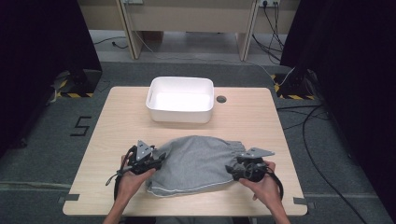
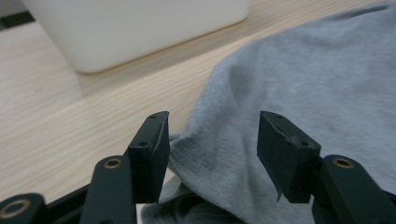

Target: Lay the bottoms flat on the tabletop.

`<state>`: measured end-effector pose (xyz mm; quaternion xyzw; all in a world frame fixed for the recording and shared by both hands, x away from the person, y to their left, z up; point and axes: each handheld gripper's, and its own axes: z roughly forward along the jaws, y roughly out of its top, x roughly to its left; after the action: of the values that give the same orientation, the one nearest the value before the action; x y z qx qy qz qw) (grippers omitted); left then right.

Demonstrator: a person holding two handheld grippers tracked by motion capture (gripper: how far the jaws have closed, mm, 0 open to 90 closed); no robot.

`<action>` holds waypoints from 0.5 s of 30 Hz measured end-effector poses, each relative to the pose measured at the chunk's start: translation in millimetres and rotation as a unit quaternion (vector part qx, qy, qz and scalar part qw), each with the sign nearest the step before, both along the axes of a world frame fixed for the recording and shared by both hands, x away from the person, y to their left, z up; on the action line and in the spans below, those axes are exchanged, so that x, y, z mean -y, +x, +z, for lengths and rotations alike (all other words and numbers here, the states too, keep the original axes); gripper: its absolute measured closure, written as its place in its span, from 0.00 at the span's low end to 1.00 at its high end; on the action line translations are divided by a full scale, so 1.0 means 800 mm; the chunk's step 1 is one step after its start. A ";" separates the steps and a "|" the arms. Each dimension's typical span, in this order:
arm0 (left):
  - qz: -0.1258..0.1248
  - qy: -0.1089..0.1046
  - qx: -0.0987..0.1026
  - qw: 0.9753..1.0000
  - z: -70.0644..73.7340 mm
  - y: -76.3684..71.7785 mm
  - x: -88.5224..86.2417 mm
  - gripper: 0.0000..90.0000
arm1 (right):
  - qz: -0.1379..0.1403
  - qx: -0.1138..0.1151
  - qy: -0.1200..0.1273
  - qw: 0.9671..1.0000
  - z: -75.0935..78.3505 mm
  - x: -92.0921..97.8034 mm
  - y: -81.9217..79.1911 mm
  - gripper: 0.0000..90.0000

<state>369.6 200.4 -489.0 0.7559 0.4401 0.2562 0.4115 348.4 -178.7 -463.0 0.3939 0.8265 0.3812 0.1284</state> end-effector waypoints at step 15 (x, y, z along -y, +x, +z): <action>0.040 -0.013 -0.009 0.999 -0.008 0.001 -0.026 0.47 | 0.011 -0.014 -0.073 0.997 -0.029 0.022 0.016 0.46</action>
<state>370.8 221.3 -495.7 0.7344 0.4770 0.2596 0.4071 361.2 -196.4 -486.1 0.3796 0.8582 0.3153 0.1411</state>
